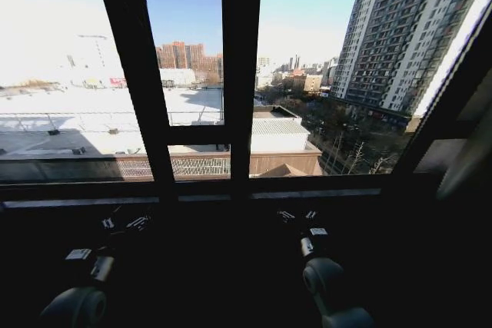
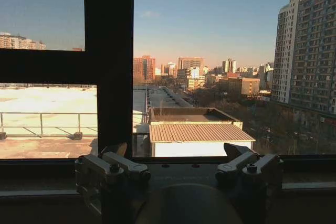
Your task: Open the curtains by pulling them apart, changing their state from closed to fully open.
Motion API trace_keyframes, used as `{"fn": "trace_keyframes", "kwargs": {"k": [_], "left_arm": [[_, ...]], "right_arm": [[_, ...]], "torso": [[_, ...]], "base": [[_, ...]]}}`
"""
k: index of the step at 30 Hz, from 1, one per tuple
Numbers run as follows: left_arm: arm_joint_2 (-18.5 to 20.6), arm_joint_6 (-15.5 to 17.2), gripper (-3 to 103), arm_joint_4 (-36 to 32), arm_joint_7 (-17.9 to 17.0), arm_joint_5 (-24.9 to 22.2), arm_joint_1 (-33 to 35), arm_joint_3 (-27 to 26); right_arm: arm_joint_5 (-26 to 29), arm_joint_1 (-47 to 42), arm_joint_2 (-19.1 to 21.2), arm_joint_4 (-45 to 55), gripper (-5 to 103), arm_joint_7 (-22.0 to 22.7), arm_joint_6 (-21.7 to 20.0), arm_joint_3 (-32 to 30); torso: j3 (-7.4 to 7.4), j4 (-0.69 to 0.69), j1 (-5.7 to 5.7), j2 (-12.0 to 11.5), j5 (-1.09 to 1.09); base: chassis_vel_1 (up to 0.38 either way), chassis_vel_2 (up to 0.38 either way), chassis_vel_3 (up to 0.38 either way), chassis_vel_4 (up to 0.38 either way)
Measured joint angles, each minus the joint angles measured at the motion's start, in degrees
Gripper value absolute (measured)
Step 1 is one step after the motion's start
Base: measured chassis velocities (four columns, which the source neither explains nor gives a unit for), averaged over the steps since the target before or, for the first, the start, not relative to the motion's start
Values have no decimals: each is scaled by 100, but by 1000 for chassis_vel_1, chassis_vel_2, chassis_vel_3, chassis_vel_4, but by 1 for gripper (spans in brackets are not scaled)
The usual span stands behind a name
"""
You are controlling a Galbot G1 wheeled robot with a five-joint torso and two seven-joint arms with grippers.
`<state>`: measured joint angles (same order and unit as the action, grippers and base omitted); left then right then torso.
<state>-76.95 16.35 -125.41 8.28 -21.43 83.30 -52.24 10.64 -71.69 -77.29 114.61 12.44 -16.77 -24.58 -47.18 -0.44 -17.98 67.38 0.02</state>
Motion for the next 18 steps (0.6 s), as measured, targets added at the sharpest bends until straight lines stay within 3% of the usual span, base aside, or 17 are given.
{"fn": "trace_keyframes", "kwargs": {"k": [6,18], "left_arm": [[-12,-15,100,-32,6,22,39,20],[-72,-238,100,33,205,85,197,-15]], "right_arm": [[8,-125,13,66,100,1,82,-89],[-147,-328,-60,141,100,9,343,-85]], "torso": [[3,-1,4,5,-1],[-2,-1,-4,-2,3]], "base": [[146,-330,-139,342],[-88,-185,85,190]]}}
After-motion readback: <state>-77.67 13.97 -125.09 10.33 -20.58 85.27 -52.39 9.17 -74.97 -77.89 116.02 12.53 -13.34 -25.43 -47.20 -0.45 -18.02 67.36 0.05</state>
